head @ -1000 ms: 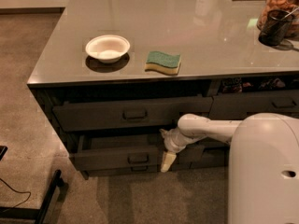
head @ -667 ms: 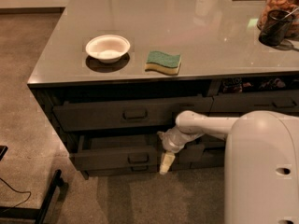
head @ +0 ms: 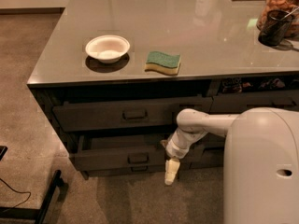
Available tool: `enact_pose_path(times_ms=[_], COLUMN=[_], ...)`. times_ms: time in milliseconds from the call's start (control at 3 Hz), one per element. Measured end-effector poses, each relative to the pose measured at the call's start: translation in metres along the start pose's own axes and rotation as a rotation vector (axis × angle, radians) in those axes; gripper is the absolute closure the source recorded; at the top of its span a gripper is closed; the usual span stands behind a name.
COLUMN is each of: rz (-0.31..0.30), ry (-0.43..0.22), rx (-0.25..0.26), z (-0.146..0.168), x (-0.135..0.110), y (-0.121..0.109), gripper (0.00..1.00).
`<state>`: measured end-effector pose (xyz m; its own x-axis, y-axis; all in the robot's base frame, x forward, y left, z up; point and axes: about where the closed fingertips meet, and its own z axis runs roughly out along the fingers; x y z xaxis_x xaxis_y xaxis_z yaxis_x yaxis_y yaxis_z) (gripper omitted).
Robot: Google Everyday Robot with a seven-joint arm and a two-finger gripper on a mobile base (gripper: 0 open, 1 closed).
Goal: Open middle drawer
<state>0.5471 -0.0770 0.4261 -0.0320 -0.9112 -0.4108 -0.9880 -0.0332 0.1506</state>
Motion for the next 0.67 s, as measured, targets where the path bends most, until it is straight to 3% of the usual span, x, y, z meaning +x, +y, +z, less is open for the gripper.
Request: enact_pose_path(times_ms=[667], rz=[0.056], ry=[0.014], rx=[-0.112], z=[-0.021], x=[0.005], y=[0.057], gripper=[0.0])
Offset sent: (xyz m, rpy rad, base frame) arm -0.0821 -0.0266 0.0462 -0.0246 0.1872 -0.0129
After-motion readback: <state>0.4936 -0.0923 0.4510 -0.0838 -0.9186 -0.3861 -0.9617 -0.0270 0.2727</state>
